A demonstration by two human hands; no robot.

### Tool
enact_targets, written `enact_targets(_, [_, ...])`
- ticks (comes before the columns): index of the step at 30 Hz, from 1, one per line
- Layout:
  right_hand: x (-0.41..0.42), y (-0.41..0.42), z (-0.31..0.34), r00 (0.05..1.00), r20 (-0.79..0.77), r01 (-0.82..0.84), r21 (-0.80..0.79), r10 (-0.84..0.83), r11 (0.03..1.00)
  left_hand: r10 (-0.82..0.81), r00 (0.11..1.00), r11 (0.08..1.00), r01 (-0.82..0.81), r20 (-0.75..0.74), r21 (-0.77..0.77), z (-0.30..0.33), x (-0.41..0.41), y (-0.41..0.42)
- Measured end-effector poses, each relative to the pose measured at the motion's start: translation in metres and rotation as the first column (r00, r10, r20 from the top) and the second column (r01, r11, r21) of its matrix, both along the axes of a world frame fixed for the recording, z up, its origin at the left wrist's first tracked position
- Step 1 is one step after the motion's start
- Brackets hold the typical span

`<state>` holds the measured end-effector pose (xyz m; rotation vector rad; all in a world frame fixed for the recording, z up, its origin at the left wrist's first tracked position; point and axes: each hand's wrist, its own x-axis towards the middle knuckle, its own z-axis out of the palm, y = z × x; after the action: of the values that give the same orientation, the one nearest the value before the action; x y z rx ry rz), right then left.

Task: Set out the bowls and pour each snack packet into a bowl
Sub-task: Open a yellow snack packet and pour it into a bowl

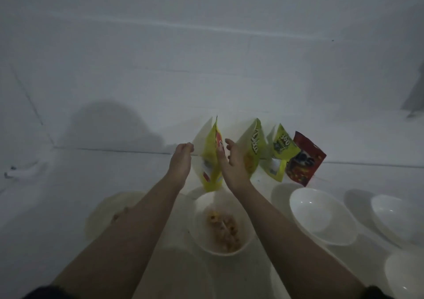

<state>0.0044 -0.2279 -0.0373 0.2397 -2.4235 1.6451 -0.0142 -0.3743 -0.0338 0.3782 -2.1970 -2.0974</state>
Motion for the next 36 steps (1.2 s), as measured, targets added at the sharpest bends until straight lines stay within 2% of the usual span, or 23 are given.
enact_targets(3, [-0.017,0.003,-0.015,0.991,0.002,-0.131,0.026,0.131,0.991,-0.062,0.996,0.997,0.059,0.063,0.052,-0.016,-0.046,0.003])
enact_targets(6, [-0.031,0.006,-0.029,0.968,-0.033,-0.243,0.125,0.248,0.962,-0.162,0.983,0.979,0.149,0.087,0.137,-0.043,-0.082,0.007])
enact_targets(9, [-0.047,0.006,-0.039,0.966,-0.037,-0.250,0.136,0.257,0.959,-0.273,0.960,0.931,0.245,0.070,0.271,-0.049,-0.091,0.015])
enact_targets(12, [-0.057,0.012,-0.040,0.983,0.002,-0.181,-0.065,0.182,0.981,-0.333,0.939,0.890,0.285,0.081,0.355,-0.050,-0.100,0.020])
enact_targets(15, [-0.058,0.020,-0.036,0.981,0.044,-0.174,-0.215,0.188,0.961,-0.390,0.920,0.866,0.350,0.046,0.358,-0.053,-0.102,0.025])
enact_targets(18, [-0.055,0.023,-0.030,0.988,0.063,-0.112,-0.347,0.143,0.931,-0.377,0.926,0.864,0.344,0.018,0.367,-0.047,-0.095,0.027])
enact_targets(19, [-0.055,0.022,-0.028,0.991,0.069,-0.077,-0.387,0.112,0.919,-0.335,0.942,0.894,0.318,0.000,0.315,-0.043,-0.092,0.026])
enact_targets(22, [-0.053,0.017,-0.017,0.997,0.073,0.012,-0.468,0.025,0.883,-0.158,0.987,0.987,0.159,-0.035,0.023,-0.034,-0.086,0.021])
enact_targets(26, [-0.039,0.012,0.017,0.994,0.043,0.111,-0.485,-0.103,0.867,-0.017,0.975,0.974,-0.033,-0.220,-0.222,0.001,-0.058,0.023])
enact_targets(31, [0.007,0.025,0.055,0.988,0.045,0.157,-0.350,-0.151,0.923,0.049,0.948,0.964,-0.127,-0.313,-0.233,0.046,-0.004,0.043])
enact_targets(36, [0.075,0.076,0.083,0.967,-0.002,0.240,-0.342,-0.256,0.908,-0.038,0.920,0.983,-0.034,-0.390,-0.178,0.067,0.050,0.097])
